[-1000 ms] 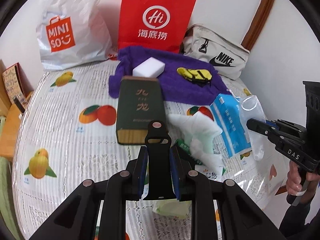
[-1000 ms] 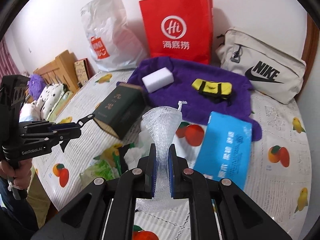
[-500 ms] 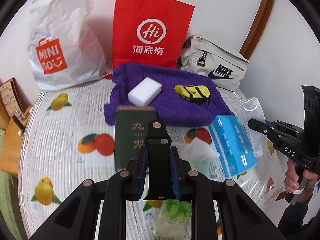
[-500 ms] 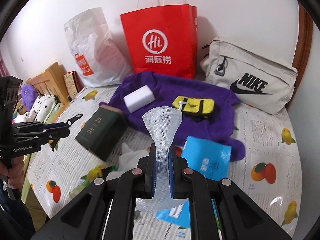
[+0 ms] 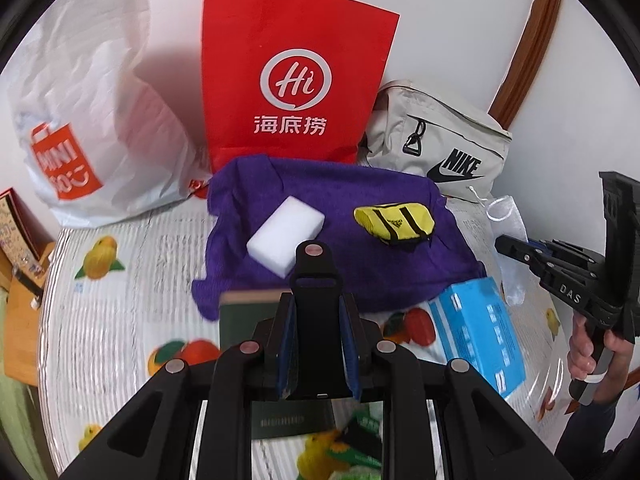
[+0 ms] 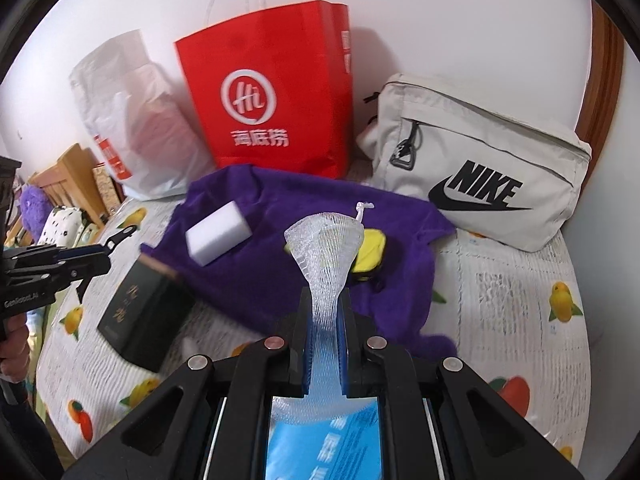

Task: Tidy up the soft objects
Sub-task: 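Carry the mesh bag with the right tool while the left tool carries the strap toward the purple towel, then lower the mesh bag onto the towel and open the right tool while the left tool releases the strap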

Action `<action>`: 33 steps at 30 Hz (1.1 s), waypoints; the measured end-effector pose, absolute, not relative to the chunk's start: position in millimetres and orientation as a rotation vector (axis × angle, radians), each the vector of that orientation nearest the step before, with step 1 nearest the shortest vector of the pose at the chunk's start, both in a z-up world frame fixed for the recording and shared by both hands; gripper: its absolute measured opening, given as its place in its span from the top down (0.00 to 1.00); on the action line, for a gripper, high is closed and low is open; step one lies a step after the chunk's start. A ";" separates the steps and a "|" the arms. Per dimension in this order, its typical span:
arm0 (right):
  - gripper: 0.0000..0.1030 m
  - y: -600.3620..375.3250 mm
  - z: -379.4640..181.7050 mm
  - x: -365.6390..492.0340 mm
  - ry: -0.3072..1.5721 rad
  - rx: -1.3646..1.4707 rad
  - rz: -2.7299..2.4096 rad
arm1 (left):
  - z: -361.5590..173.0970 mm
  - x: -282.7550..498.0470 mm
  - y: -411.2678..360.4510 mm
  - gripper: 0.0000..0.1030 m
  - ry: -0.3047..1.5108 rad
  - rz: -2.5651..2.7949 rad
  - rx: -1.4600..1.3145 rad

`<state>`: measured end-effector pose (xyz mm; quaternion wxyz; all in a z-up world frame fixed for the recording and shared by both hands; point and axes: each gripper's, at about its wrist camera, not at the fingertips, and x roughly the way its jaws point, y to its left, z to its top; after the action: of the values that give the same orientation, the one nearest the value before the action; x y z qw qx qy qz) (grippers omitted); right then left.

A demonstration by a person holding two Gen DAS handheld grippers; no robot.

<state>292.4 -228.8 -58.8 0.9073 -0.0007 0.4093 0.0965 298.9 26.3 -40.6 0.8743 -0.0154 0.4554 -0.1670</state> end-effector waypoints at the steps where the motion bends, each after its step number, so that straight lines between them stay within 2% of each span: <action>1: 0.90 -229.6 -59.8 297.2 0.849 -0.002 0.194 | -41.7 303.0 24.5 0.79 0.953 -0.350 -0.031; 15: 0.90 -249.9 -108.6 365.1 0.969 -0.006 0.087 | -67.3 360.0 -1.9 0.79 1.006 -0.361 -0.018; 33: 0.88 -254.7 -143.0 386.0 1.076 0.055 0.134 | -99.1 406.1 -48.0 0.79 1.100 -0.432 0.016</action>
<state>386.0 -254.7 -143.0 0.8561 0.0260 0.5122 0.0639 406.1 -48.0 -99.1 0.8304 0.0077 0.5186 -0.2037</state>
